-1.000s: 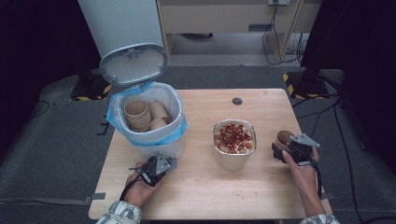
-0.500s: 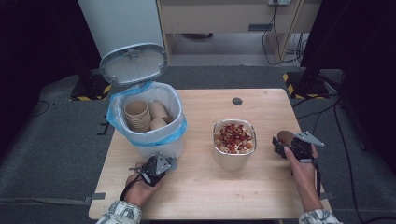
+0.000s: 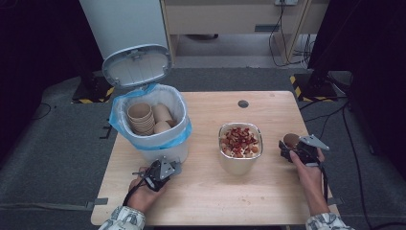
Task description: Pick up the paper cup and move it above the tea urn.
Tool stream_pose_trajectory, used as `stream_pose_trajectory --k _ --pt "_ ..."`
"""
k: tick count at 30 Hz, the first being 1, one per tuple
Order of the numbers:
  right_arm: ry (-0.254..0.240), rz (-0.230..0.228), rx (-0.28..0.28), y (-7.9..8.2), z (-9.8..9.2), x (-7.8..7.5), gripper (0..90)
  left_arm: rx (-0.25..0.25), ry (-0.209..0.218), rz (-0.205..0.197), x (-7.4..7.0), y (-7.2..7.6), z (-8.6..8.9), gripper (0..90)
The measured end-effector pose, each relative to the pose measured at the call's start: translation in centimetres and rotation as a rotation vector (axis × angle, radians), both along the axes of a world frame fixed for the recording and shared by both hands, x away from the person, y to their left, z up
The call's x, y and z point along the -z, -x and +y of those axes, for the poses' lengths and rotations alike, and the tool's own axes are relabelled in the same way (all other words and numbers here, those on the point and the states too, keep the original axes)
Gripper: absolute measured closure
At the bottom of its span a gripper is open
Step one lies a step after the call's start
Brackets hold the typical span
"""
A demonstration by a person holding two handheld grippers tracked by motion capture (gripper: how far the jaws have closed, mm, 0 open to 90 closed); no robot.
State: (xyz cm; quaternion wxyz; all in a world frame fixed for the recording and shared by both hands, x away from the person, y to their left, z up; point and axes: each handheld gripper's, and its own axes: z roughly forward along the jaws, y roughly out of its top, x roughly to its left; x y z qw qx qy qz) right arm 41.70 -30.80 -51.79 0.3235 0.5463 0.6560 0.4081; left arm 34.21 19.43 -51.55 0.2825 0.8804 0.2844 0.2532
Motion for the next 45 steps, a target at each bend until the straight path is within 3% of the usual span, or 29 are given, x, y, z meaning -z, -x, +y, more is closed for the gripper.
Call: stream_pose_trajectory --k 14,26,45 --pt "0.015 -0.016 -0.046 -0.1 -0.3 0.3 25.9 0.000 0.001 0.000 0.0 0.0 0.0 89.6" --pt "0.001 -0.052 -0.071 0.3 -0.4 -0.2 27.7 0.000 0.001 -0.002 0.0 0.0 0.0 89.6" --pt "0.052 -0.088 -0.128 0.3 -0.7 -3.4 28.4 -0.001 0.002 -0.001 0.0 0.0 0.0 89.6"
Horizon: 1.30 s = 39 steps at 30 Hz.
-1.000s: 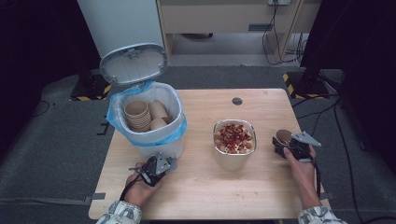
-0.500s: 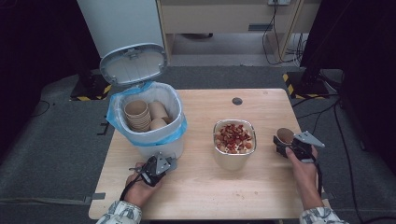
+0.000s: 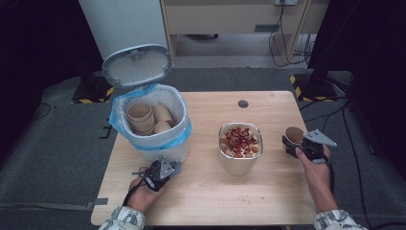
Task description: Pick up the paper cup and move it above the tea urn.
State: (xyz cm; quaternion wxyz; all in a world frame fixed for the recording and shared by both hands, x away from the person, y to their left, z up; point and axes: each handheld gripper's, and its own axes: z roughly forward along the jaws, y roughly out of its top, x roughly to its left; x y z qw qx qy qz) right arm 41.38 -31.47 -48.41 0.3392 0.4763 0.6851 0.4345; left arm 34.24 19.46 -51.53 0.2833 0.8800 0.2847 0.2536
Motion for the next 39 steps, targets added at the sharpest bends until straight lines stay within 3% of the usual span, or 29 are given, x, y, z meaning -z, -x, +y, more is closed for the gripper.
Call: stream_pose_trajectory --k 13,19,29,39 --pt "0.062 -0.068 -0.029 -0.8 -0.1 -4.8 28.5 0.000 0.001 0.000 0.0 0.0 0.0 89.6" --pt "0.060 -0.088 -0.034 -1.4 -0.2 -6.9 28.6 -0.002 0.008 0.004 0.0 0.0 0.0 89.6" --pt "0.111 -0.096 -0.056 -2.5 0.7 -8.9 28.6 -0.002 0.009 0.005 0.0 0.0 0.1 89.6" --pt "0.107 -0.103 -0.066 -3.7 1.8 -10.1 28.5 -0.001 0.008 0.007 0.0 0.0 0.1 89.5"
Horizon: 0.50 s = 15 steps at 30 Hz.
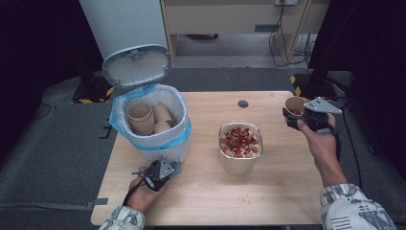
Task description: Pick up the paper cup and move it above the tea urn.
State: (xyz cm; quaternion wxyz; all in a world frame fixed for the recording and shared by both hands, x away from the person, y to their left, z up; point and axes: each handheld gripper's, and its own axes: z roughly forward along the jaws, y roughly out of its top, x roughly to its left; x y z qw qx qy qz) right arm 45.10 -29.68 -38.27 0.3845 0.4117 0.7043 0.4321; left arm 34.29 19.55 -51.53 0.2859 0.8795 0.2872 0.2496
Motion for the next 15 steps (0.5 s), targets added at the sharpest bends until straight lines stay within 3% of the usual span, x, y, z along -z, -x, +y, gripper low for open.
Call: stream_pose_trajectory --k 15 --pt "0.022 -0.008 -0.019 -1.3 0.5 -1.8 28.5 0.000 -0.001 0.000 0.0 0.0 0.0 89.6"
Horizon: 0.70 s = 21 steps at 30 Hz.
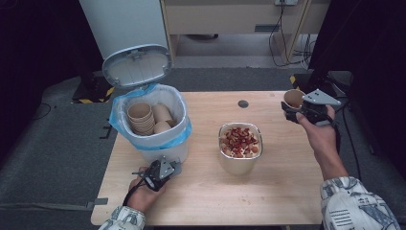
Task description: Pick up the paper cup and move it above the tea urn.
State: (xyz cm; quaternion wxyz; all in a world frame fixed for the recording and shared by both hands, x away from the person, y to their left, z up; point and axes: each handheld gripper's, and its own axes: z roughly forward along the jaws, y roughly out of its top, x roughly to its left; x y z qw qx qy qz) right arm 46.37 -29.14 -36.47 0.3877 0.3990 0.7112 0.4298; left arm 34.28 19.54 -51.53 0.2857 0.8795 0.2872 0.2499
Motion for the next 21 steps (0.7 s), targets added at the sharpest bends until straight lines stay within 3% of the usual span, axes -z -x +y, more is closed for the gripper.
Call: stream_pose_trajectory --k 8,11,16,21 --pt "0.020 -0.007 -0.022 -0.6 0.6 -0.5 28.5 0.000 0.001 0.001 0.0 0.0 0.0 89.6" --pt "0.066 -0.013 -0.041 -0.7 1.1 -0.8 28.5 0.000 0.002 0.001 0.0 0.0 0.0 89.6" --pt "0.050 -0.017 -0.028 -1.0 1.0 -1.5 28.4 0.000 0.003 0.001 0.0 0.0 0.0 89.6" --pt "0.077 -0.025 -0.058 -1.2 2.0 -1.8 28.4 0.000 0.002 0.001 0.0 0.0 0.0 89.6"
